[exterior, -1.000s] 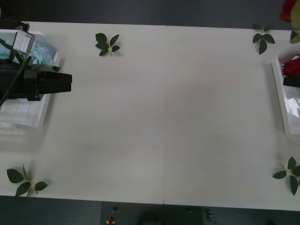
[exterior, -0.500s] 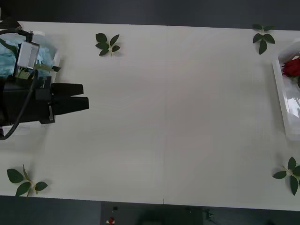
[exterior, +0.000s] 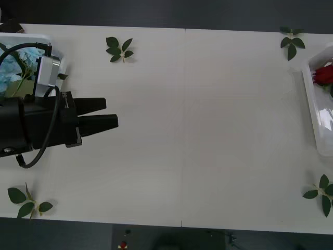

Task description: Put the red flowers into the right box and the blue flowers into the left box

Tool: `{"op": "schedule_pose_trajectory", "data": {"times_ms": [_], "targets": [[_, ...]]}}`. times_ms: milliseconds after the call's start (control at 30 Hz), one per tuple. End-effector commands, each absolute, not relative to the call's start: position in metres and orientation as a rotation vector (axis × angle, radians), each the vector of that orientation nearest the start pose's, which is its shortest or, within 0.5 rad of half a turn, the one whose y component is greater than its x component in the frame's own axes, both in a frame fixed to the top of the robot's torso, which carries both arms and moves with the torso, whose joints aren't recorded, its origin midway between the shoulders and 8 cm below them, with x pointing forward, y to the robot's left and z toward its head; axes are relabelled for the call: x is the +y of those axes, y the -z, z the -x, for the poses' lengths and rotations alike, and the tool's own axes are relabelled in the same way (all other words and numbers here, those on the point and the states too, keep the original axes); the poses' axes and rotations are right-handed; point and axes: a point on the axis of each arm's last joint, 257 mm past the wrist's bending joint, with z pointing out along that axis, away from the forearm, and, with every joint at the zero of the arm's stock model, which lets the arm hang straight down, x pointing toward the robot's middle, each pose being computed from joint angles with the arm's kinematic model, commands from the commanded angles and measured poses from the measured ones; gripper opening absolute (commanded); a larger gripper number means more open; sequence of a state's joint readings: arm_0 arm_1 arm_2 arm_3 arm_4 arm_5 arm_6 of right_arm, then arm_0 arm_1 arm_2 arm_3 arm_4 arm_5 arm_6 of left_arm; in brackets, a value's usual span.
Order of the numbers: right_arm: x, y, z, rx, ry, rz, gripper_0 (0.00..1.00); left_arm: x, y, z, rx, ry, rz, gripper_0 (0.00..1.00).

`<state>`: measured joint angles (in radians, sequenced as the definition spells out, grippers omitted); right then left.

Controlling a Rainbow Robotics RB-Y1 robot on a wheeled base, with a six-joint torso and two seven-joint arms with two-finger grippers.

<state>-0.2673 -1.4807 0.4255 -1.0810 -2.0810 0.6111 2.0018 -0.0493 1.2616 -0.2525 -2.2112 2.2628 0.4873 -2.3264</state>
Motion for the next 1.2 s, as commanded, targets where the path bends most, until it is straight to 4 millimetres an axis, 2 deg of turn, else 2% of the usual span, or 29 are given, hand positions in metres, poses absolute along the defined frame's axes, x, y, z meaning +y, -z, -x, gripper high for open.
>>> {"op": "schedule_pose_trajectory", "data": {"times_ms": [33, 67, 133, 167, 200, 600, 700, 767, 900, 933, 967, 1133, 1167, 1200], "targets": [[-0.623, 0.154, -0.474, 2.258, -0.114, -0.335, 0.0, 0.111, 0.048, -0.373, 1.679, 0.962, -0.756, 0.87], [-0.623, 0.154, -0.474, 2.256, -0.114, -0.334, 0.02, 0.114, 0.048, -0.377, 1.677, 0.949, -0.753, 0.87], [-0.623, 0.153, -0.474, 2.254, -0.112, -0.335, 0.52, 0.113, 0.047, -0.377, 1.674, 0.951, -0.755, 0.87], [-0.623, 0.153, -0.474, 2.254, -0.111, -0.333, 0.91, 0.113, 0.046, -0.378, 1.673, 0.949, -0.753, 0.87], [-0.623, 0.154, -0.474, 2.256, -0.109, -0.327, 1.0, 0.113, 0.047, -0.377, 1.673, 0.952, -0.754, 0.87], [-0.612, 0.154, -0.478, 2.26, -0.121, -0.29, 1.0, 0.114, 0.05, -0.377, 1.686, 0.959, -0.75, 0.87], [-0.6, 0.154, -0.482, 2.259, -0.149, -0.271, 1.0, 0.114, 0.05, -0.377, 1.686, 0.959, -0.75, 0.87], [-0.585, 0.154, -0.488, 2.241, -0.212, -0.282, 1.0, 0.114, 0.05, -0.377, 1.686, 0.959, -0.75, 0.87], [-0.534, 0.145, -0.499, 2.22, -0.432, -0.262, 1.0, 0.114, 0.05, -0.377, 1.686, 0.959, -0.75, 0.87], [-0.516, 0.14, -0.5, 2.222, -0.488, -0.225, 1.0, 0.114, 0.05, -0.377, 1.686, 0.959, -0.75, 0.87], [-0.508, 0.137, -0.501, 2.22, -0.51, -0.208, 1.0, 0.114, 0.05, -0.377, 1.686, 0.959, -0.75, 0.87], [-0.412, 0.124, -0.496, 2.231, -0.659, 0.088, 1.0, 0.114, 0.05, -0.377, 1.686, 0.959, -0.75, 0.87], [-0.4, 0.124, -0.496, 2.227, -0.671, 0.126, 1.0, 0.114, 0.05, -0.377, 1.686, 0.959, -0.75, 0.87], [-0.375, 0.122, -0.494, 2.215, -0.695, 0.201, 1.0, 0.114, 0.05, -0.377, 1.686, 0.959, -0.75, 0.87]]}}
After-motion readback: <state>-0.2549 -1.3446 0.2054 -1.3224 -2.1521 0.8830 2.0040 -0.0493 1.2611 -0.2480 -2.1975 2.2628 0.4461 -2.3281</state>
